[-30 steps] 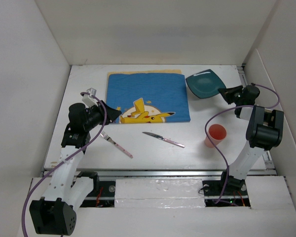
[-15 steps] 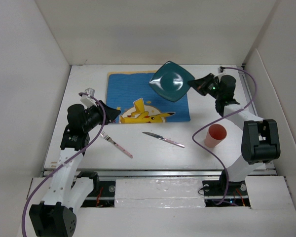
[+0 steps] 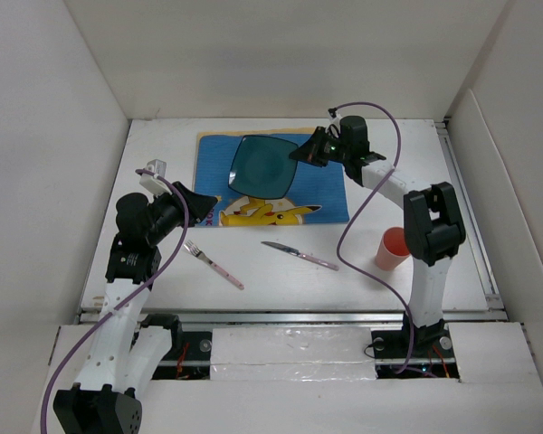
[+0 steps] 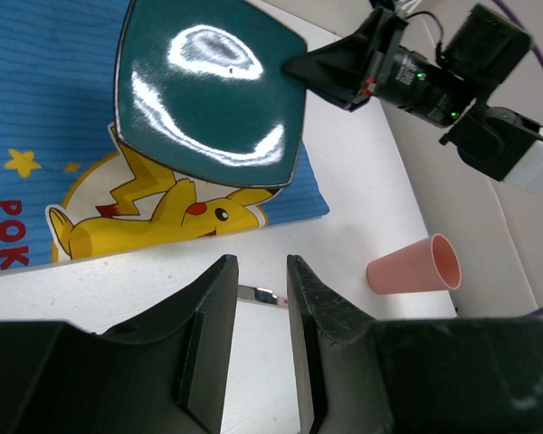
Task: Set the dinner table for one person
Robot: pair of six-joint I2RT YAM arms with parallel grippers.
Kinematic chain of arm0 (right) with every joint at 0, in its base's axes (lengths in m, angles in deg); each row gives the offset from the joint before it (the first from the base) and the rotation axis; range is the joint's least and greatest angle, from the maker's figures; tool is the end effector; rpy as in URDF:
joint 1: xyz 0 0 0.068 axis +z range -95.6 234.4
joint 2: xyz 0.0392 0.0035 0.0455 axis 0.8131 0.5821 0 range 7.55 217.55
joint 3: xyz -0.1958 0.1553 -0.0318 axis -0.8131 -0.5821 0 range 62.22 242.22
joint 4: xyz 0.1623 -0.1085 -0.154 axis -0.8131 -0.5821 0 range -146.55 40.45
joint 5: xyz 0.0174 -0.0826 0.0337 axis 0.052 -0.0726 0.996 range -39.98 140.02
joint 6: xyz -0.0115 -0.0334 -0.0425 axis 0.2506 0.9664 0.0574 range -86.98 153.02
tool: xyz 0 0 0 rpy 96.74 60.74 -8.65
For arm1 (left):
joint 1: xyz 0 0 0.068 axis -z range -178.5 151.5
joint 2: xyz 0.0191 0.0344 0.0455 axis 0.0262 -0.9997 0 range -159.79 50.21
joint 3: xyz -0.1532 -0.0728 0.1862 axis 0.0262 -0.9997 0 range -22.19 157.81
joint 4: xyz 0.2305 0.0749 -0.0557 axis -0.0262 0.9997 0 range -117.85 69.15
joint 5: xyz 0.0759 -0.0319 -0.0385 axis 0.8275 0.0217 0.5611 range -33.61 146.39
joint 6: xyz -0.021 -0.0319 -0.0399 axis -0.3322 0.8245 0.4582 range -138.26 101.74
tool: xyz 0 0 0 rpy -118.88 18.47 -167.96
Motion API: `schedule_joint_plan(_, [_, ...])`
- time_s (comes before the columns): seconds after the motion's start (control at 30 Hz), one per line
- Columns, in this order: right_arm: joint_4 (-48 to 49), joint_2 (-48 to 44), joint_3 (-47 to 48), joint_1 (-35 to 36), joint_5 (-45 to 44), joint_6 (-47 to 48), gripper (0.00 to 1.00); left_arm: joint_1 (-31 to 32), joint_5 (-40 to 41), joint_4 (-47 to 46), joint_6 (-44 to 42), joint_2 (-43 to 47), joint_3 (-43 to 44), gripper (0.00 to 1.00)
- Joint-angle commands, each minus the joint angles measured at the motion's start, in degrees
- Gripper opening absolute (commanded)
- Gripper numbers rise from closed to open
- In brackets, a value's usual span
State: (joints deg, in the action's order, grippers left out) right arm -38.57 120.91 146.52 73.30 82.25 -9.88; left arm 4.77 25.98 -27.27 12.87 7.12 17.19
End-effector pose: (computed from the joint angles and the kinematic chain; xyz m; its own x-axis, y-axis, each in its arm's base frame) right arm 0.4173 0.1641 0.2432 -0.7281 0.3594 -0.5837 -0.3521 0.5344 0.7684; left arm 0.1825 -0.0294 0.3160 -0.3499 -0.4266 -0.8340 0.4349 0.7145 -0.5480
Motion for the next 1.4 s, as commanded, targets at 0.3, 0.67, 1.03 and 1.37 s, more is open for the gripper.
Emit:
schedule_joint_plan(0.3, [-4.20, 10.82, 18.61, -1.58, 6.18, 0.00, 0.00, -0.19, -2.55, -2.25, 0.15, -1.03, 2.02, 0.25])
schedule_joint_plan(0.67, [-13.42, 21.63, 30.49, -1.58, 7.76, 2.81, 0.00, -0.19, -2.37, -1.99, -0.02, -1.82, 1.93, 0.25])
schedule_joint_plan(1.03, [-17.20, 25.67, 33.91, -3.86, 12.16, 4.74, 0.00, -0.19, -2.11, -2.07, 0.07, -1.91, 1.58, 0.25])
schedule_joint_plan(1.37, [-21.71, 28.14, 36.82, -4.48, 9.96, 6.42, 0.43, -0.19, -1.93, -1.99, -0.02, -2.00, 1.49, 0.25])
